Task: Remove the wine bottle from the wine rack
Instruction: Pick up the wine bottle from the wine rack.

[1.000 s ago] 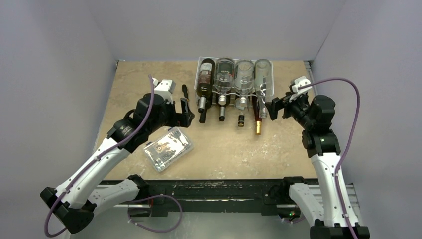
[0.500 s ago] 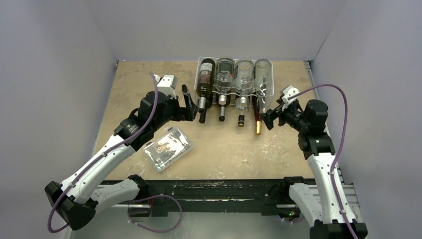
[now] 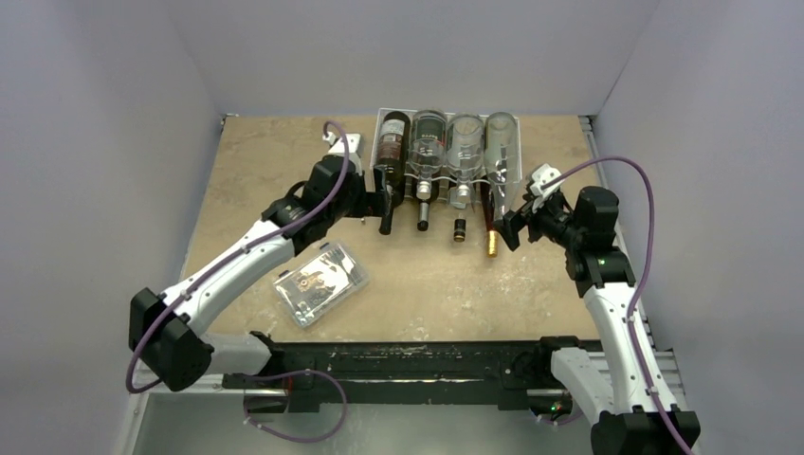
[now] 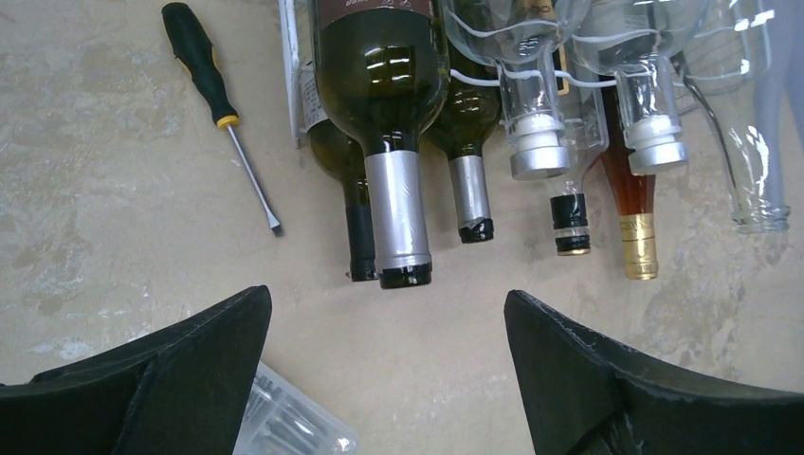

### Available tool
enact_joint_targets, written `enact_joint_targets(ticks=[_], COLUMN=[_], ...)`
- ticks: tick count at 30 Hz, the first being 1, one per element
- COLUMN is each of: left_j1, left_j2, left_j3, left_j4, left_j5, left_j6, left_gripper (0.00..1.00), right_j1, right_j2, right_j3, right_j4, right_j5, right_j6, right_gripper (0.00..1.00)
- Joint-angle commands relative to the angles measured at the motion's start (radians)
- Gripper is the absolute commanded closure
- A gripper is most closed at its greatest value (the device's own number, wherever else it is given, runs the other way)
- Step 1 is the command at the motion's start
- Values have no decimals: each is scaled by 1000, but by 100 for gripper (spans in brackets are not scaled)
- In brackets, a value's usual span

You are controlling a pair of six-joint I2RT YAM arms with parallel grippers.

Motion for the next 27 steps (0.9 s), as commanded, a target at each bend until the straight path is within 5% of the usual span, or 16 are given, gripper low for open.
enact_joint_targets(ticks=[1,15,27], left_j1=[-4,-3,7], left_j2=[84,324,430], left_j3=[69,123,149], left_j4=[90,261,298], left_j5=[-53,-59,-64], left_j6=[40,80,61], left_gripper=[8,33,44], right_j1=[-5,-5,-5], right_j2=[0,-2,-5], right_j3=[30,34,34], right_j4=[1,-13,-19], right_j5=[-19,-8,-10], right_j6=[-32,-76,-93], right_gripper=[1,1,1])
